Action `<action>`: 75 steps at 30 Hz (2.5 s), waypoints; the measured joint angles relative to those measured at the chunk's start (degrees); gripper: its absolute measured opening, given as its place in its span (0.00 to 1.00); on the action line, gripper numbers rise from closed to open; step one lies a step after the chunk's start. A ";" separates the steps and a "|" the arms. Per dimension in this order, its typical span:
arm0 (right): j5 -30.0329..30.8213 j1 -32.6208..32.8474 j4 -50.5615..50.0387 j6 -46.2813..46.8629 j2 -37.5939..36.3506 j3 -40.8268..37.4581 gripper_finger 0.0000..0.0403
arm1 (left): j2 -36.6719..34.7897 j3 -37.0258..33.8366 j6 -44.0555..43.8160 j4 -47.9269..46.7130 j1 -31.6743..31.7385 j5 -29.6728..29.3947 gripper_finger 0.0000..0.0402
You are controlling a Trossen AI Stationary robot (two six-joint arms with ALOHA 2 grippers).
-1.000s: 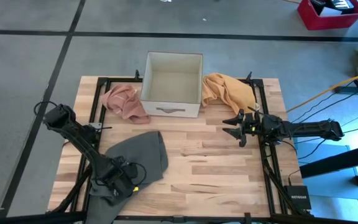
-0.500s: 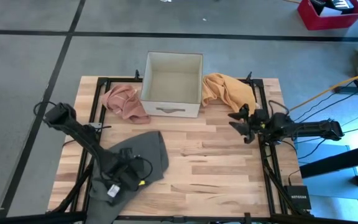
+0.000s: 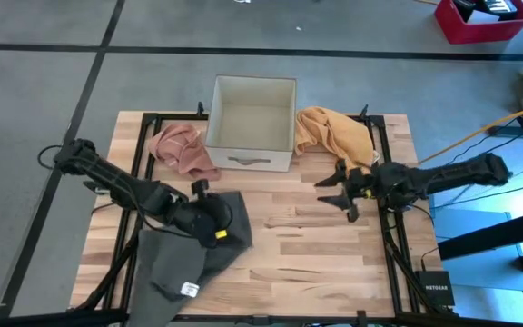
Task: Fold towel
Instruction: Fold the dark gray towel
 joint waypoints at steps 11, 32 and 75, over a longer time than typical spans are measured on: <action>13.00 11.43 0.18 -1.44 24.96 7.28 0.49 | -0.30 0.04 7.85 16.09 3.61 -4.46 0.01; 15.18 14.88 14.10 2.82 45.66 15.15 0.49 | -0.28 0.04 7.66 17.96 4.09 -5.95 0.02; 30.80 19.56 14.05 12.32 44.94 18.98 0.49 | -0.26 0.00 2.93 17.94 4.02 -9.51 0.02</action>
